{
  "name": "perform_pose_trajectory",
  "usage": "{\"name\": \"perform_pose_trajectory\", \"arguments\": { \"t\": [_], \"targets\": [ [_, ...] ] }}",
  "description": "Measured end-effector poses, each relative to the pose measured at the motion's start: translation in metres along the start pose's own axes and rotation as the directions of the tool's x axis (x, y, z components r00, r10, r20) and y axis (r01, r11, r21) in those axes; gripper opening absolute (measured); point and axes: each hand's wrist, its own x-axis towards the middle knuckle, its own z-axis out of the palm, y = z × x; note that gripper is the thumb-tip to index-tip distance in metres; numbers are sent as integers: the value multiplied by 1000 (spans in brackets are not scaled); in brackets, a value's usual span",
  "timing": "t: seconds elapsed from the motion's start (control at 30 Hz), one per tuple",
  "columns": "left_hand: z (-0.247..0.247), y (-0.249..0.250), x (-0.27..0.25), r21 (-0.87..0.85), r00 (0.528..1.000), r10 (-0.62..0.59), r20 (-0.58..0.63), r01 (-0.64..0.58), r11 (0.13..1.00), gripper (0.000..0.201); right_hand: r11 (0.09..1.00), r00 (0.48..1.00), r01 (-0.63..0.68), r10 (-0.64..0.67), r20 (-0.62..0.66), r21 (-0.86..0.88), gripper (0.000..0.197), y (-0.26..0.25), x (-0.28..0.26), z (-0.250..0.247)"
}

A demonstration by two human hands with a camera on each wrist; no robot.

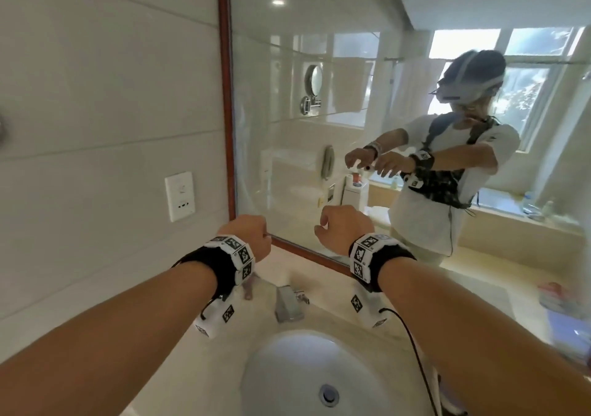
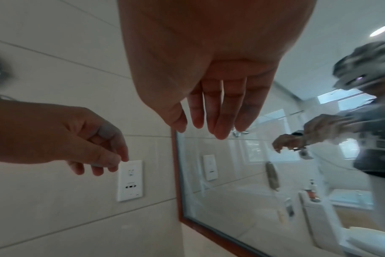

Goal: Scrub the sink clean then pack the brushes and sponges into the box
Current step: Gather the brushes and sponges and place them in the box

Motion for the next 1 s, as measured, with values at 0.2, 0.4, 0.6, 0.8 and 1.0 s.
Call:
{"name": "perform_pose_trajectory", "arguments": {
  "t": [0.2,0.4,0.6,0.8,1.0],
  "targets": [
    [-3,-84,8,52,980,-195,25,194,980,34,984,984,166,-169,49,68,21,-79,59,48],
    [15,-146,22,50,948,-310,68,307,951,35,956,945,272,-287,156,111,22,-131,95,102],
    [63,-186,70,36,944,-300,140,298,954,33,961,936,264,-277,219,89,27,-155,133,153],
    [124,-222,148,-53,949,-172,265,192,980,29,994,944,113,-108,310,2,26,-156,189,211],
    [180,-240,216,-113,928,-56,368,104,988,21,993,913,-114,97,396,20,29,-158,236,267]
  ]
}}
